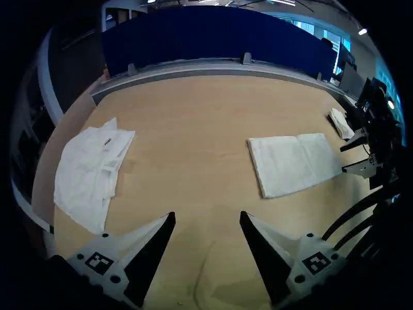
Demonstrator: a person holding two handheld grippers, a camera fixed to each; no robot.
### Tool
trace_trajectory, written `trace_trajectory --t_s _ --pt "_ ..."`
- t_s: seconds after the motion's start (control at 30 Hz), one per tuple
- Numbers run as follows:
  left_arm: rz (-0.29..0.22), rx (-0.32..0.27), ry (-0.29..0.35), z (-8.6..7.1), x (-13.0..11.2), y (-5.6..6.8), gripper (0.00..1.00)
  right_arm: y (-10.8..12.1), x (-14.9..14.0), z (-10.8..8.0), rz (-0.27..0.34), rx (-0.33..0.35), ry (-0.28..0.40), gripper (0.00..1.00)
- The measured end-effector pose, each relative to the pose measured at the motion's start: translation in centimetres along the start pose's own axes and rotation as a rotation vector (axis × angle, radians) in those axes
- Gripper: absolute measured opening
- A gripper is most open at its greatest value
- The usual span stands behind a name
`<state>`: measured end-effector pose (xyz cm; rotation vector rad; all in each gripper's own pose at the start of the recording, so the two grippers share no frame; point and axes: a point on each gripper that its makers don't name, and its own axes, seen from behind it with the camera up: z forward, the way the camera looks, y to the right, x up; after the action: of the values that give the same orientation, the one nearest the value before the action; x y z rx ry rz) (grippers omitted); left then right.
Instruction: Fold towel
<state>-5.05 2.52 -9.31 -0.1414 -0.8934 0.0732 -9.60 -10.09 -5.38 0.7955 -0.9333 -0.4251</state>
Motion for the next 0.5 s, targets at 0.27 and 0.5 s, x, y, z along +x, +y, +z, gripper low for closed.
trace_trajectory --t_s 0.27,0.5 --pt "-0.041 0.040 -0.007 -2.1 -2.2 -1.5 0.93 -0.9 -1.8 0.1 -0.060 0.044 -0.063 1.00" --pt "-0.045 0.054 -0.023 -3.3 -3.8 -1.8 0.93 -1.2 -2.4 0.3 -0.070 0.056 -0.079 0.99"
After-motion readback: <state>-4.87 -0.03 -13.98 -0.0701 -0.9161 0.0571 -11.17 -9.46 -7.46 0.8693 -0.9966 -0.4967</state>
